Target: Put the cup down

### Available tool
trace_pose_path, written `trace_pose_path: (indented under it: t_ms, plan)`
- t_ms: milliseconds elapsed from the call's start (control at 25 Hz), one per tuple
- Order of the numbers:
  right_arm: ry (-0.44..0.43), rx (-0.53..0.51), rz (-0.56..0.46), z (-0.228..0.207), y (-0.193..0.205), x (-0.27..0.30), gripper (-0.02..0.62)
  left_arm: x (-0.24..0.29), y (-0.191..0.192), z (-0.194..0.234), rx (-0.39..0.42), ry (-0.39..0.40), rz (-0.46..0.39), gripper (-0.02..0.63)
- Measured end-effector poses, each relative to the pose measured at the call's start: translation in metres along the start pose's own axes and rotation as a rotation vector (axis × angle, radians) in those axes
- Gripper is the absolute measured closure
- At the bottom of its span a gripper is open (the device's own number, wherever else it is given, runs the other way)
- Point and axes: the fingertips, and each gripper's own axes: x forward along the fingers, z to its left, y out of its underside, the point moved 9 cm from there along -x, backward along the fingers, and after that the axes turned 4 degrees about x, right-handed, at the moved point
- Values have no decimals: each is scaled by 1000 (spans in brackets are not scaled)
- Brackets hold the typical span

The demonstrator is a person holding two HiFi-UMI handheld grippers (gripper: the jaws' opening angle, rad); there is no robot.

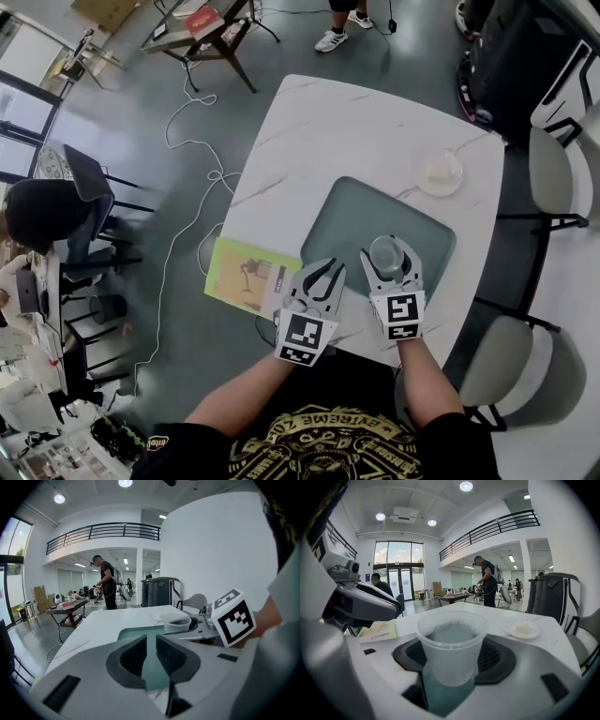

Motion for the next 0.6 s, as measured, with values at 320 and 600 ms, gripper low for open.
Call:
trace_pose_path:
  t_ms: [320, 600]
  plan:
    - [-12, -22, 78, 3, 11, 11, 328, 2, 5, 2, -7, 3, 13, 535]
    - [-15, -28, 109, 3, 20, 17, 328, 4, 7, -7, 4, 30, 19, 535]
